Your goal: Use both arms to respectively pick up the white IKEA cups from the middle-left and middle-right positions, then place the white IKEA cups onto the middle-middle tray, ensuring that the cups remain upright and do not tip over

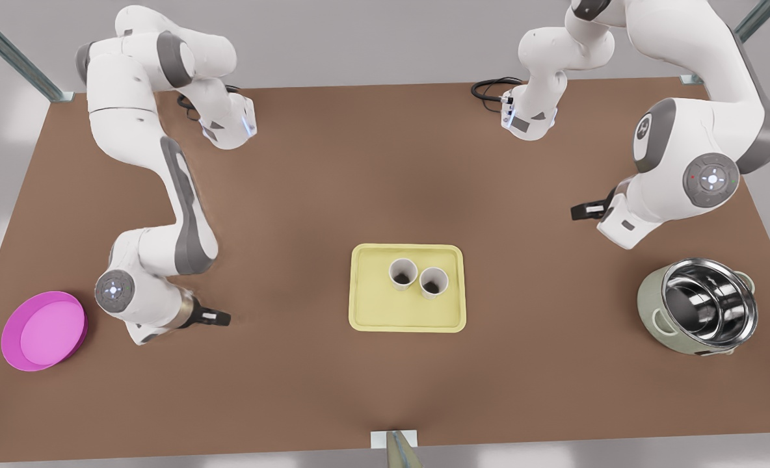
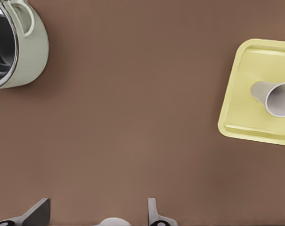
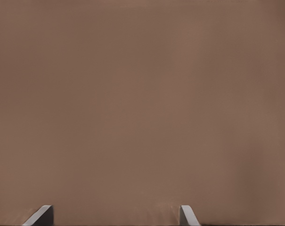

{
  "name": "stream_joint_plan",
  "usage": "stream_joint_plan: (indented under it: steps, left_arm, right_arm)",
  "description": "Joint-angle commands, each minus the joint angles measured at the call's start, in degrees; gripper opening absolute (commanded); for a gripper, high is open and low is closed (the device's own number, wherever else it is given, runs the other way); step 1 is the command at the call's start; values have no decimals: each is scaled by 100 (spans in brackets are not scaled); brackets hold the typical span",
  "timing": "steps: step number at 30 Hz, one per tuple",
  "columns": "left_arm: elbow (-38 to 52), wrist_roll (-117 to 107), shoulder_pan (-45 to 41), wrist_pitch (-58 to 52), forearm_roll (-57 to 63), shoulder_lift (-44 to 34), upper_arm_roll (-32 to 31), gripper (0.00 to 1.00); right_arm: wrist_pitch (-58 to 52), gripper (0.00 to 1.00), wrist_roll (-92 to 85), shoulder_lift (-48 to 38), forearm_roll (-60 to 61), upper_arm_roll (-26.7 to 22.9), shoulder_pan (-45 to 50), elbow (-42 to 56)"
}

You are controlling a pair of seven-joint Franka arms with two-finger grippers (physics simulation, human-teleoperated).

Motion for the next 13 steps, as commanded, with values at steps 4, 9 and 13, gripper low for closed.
stream_joint_plan:
  steps: [4,9,13]
  left_arm:
    - [2,1092,-2,56,-9,20,-6,100]
    - [-15,1101,-37,117,-79,55,-6,100]
    - [2,1083,33,126,-53,99,-59,100]
  right_arm:
    - [-3502,100,-1698,-1427,-713,-164,-100,731]
    - [-3502,100,-1812,-2236,-845,-49,-311,80]
    - [-3308,100,-1795,-2368,-828,38,-399,-113]
